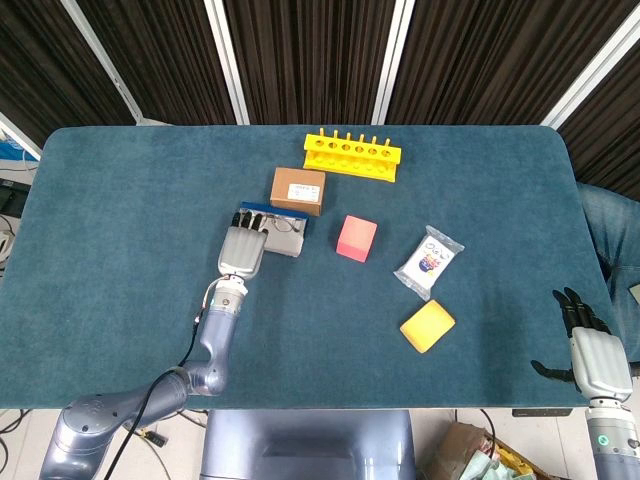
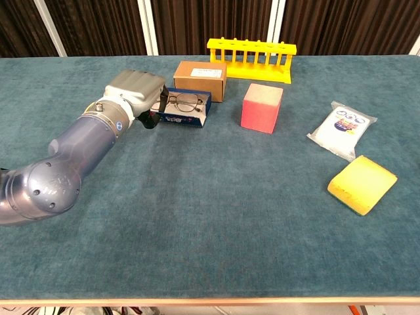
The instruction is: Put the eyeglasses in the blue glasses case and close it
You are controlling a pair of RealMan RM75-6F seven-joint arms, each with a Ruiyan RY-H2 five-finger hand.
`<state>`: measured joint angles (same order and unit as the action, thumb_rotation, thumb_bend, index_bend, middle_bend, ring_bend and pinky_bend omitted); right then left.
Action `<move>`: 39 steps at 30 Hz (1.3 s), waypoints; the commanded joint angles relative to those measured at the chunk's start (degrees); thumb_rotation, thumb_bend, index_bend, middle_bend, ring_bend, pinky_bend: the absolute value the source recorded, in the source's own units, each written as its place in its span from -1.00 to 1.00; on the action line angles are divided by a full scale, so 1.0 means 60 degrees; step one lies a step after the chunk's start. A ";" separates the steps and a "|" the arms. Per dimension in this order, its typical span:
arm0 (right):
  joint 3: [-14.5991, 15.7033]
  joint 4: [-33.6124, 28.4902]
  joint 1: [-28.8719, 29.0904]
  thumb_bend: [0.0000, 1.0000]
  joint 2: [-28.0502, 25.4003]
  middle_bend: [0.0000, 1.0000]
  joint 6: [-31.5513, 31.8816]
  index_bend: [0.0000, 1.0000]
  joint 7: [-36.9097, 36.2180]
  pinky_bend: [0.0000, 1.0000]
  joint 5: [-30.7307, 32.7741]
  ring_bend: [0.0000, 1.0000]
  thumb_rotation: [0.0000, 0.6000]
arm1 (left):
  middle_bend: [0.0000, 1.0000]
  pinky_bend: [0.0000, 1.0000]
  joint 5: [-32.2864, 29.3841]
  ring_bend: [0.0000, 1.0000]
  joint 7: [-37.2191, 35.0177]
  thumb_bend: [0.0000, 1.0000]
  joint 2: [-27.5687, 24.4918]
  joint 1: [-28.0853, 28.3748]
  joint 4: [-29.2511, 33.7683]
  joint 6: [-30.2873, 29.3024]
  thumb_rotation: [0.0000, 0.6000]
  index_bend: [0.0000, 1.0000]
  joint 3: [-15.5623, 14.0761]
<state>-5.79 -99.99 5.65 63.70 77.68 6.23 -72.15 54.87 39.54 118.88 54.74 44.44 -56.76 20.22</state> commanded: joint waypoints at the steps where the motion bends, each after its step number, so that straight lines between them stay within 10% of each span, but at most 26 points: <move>1: -0.0011 -0.0022 0.0010 -0.67 -0.0015 -1.00 -0.0027 -0.98 0.0001 -0.55 0.0037 -0.74 1.00 | -0.61 -0.68 -0.0107 -0.76 0.0084 -0.02 -0.0124 -0.0124 0.0174 0.0021 1.00 0.17 0.0007; 18: 0.0005 -0.0086 0.0022 -0.67 -0.0049 -1.00 -0.0076 -0.98 -0.0030 -0.55 0.0057 -0.74 1.00 | -0.61 -0.68 -0.0584 -0.76 0.0798 -0.02 -0.2964 -0.1762 0.4634 -0.0715 1.00 0.18 -0.0711; 39: -0.0002 -0.0086 0.0023 -0.66 -0.0036 -1.00 -0.0075 -0.98 -0.0029 -0.55 0.0102 -0.74 1.00 | -0.62 -0.68 -0.1389 -0.76 0.1314 -0.02 -0.2965 -0.1249 0.5290 -0.0785 1.00 0.18 -0.0597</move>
<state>-5.80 -100.51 5.78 63.49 77.23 6.06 -71.54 46.71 47.27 100.95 47.08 76.24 -61.39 16.55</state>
